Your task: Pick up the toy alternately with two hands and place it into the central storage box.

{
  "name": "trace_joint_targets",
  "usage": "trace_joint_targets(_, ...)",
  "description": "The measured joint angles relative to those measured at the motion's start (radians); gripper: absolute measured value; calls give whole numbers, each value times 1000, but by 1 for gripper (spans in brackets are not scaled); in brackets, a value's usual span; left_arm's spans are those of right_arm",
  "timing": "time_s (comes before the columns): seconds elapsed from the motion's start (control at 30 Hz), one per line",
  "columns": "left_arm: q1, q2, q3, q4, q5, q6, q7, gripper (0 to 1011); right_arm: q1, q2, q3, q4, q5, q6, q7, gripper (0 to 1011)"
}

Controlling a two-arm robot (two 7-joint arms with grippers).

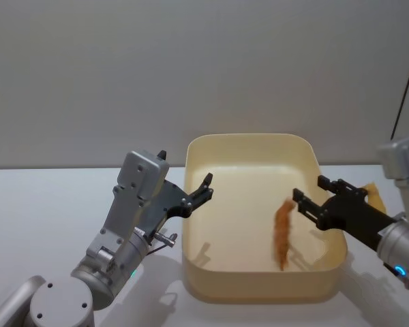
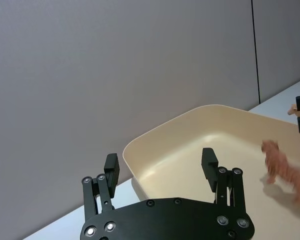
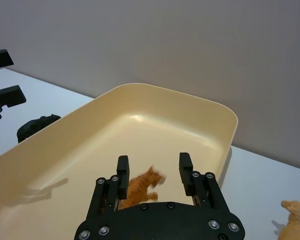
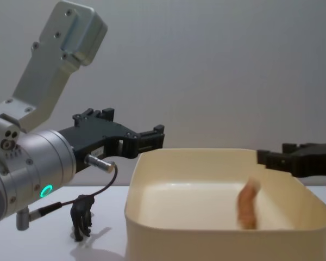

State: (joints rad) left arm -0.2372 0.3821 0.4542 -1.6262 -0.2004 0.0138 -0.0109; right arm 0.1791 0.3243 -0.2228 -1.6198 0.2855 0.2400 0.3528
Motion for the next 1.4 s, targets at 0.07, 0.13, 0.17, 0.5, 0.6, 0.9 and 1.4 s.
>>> trace_joint_targets(0.07, 0, 0, 0, 0, 0, 0, 0, 1001, 14, -11, -8, 12, -12, 8, 2, 626)
trace_joint_targets(0.13, 0, 0, 0, 0, 0, 0, 0, 1001, 20, -16, -12, 17, -17, 12, 3, 666)
trace_joint_targets(0.17, 0, 0, 0, 0, 0, 0, 0, 1001, 24, -19, -14, 20, -21, 14, 3, 728)
trace_joint_targets(0.5, 0, 0, 0, 0, 0, 0, 0, 1001, 11, 6, 13, 1, 22, -3, -28, 998)
trace_joint_targets(0.6, 0, 0, 0, 0, 0, 0, 0, 1001, -3, 24, 32, -16, 48, -10, -48, 1001)
trace_joint_targets(0.9, 0, 0, 0, 0, 0, 0, 0, 1001, -69, 96, 105, -77, 145, -16, -119, 1001)
trace_joint_targets(1.4, 0, 0, 0, 0, 0, 0, 0, 1001, -197, 183, 187, -145, 233, 42, -194, 1001)
